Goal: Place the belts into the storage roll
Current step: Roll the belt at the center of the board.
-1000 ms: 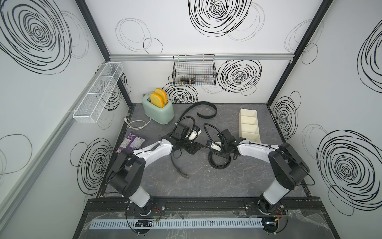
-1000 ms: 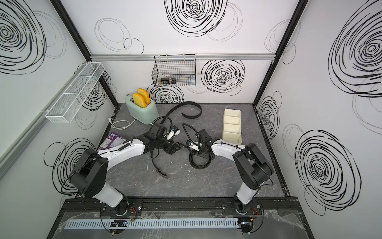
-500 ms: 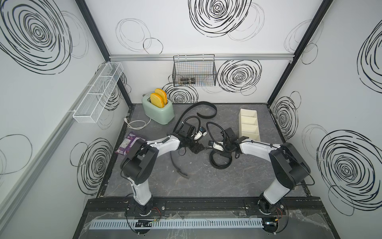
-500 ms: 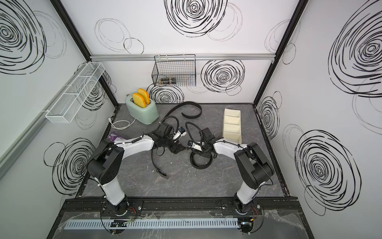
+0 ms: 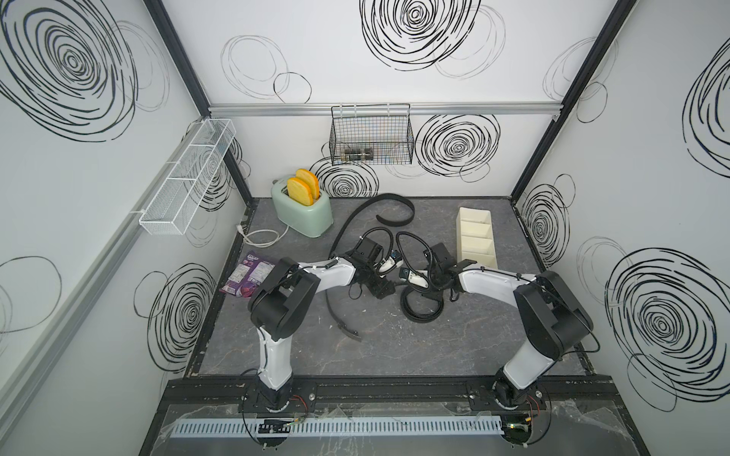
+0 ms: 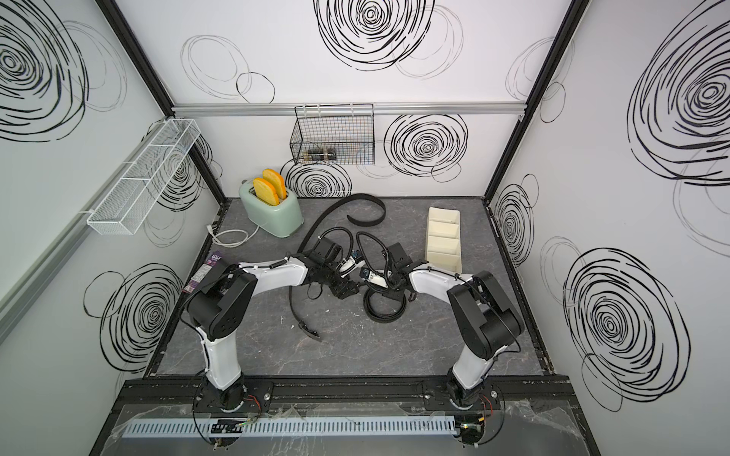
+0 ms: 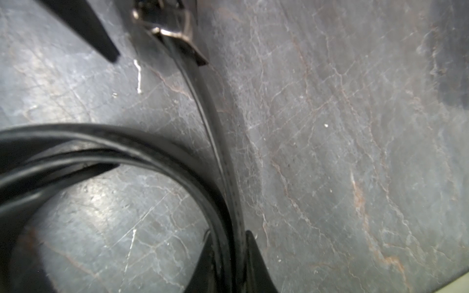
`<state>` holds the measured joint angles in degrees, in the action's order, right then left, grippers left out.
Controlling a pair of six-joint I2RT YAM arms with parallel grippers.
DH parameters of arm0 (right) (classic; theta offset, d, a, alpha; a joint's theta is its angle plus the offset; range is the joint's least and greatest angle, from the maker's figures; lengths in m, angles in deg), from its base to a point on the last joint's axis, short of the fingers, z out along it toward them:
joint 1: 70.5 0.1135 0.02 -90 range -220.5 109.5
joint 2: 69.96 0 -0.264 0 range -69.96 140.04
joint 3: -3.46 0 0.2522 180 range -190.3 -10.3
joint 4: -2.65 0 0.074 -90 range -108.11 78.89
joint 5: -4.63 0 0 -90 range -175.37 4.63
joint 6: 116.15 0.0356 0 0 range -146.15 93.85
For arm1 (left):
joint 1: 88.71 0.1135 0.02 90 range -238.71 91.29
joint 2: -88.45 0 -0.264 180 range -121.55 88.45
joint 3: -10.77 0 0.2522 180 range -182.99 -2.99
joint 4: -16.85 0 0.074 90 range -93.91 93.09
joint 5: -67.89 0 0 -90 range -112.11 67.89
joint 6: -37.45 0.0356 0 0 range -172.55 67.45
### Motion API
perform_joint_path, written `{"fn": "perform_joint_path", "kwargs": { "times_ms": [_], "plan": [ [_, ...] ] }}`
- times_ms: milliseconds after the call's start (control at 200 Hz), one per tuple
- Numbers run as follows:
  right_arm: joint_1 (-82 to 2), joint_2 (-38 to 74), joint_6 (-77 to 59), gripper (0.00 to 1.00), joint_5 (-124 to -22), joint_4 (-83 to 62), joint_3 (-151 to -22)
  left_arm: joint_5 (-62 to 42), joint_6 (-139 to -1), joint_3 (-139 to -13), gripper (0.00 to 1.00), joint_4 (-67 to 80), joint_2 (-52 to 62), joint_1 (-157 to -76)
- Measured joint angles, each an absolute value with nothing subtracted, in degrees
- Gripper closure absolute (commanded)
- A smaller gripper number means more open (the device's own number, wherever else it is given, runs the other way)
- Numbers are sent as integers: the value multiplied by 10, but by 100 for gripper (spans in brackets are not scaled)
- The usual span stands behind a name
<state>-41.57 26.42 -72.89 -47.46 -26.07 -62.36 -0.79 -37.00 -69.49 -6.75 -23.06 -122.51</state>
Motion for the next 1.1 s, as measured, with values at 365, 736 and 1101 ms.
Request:
{"fn": "perform_joint_path", "kwargs": {
  "times_ms": [365,736,1101],
  "plan": [
    [-430,269,-685,89,-488,-260,-624,-50,-411,-708,80,-97,-238,-1227],
    [-436,317,-587,78,-492,-285,-679,-81,-468,-679,84,-83,-206,-1238],
    [-475,328,-487,73,-547,-286,-691,-102,-519,-641,86,-88,-183,-1169]
  ]
}}
